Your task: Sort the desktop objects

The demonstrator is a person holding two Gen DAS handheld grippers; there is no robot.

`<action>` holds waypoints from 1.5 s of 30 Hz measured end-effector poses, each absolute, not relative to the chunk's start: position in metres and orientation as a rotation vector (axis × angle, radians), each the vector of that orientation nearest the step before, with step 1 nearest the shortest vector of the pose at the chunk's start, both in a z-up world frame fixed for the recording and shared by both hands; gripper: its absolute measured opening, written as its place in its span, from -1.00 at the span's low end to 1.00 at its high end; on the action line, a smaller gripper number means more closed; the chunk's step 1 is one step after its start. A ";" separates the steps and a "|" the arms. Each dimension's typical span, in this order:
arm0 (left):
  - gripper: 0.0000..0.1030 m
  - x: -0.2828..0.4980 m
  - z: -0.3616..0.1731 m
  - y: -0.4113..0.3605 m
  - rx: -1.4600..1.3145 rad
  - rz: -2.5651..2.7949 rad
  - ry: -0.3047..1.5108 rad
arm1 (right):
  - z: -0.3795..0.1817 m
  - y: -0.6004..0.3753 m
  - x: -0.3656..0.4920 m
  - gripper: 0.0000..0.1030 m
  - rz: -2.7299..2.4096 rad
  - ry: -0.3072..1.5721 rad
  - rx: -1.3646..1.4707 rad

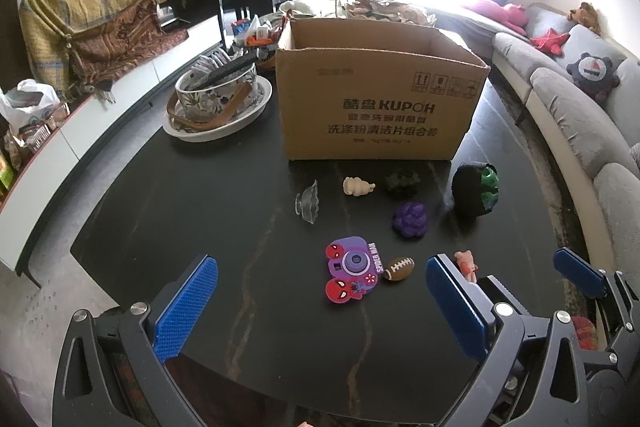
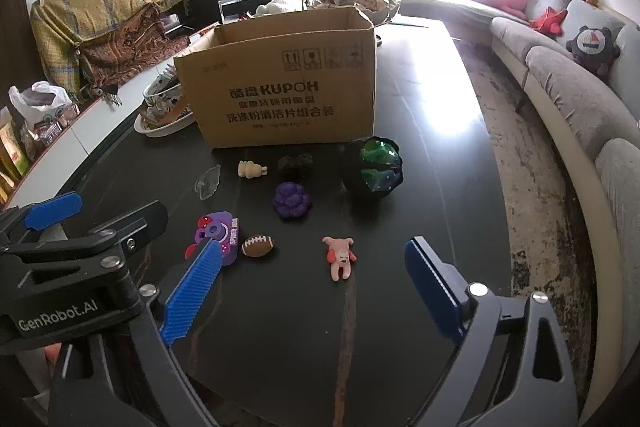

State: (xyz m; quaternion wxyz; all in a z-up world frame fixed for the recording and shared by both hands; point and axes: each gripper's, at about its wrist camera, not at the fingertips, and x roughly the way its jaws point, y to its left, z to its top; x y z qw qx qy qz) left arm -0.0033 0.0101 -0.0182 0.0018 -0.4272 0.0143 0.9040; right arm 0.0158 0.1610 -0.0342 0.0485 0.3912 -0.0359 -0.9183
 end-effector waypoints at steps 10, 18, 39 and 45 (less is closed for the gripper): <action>1.00 -0.006 -0.021 0.012 -1.359 2.828 0.069 | -0.040 0.161 0.013 0.63 -2.745 -0.128 1.214; 1.00 -0.007 -0.018 0.013 -1.342 2.814 0.089 | -0.038 0.163 0.012 0.63 -2.730 -0.141 1.202; 0.97 -0.024 -0.049 -0.001 -1.464 2.663 -0.113 | -0.048 0.152 0.006 0.53 -2.741 -0.085 1.242; 0.68 -0.028 -0.055 0.002 -1.472 2.608 -0.098 | -0.056 0.150 0.001 0.48 -2.719 -0.084 1.276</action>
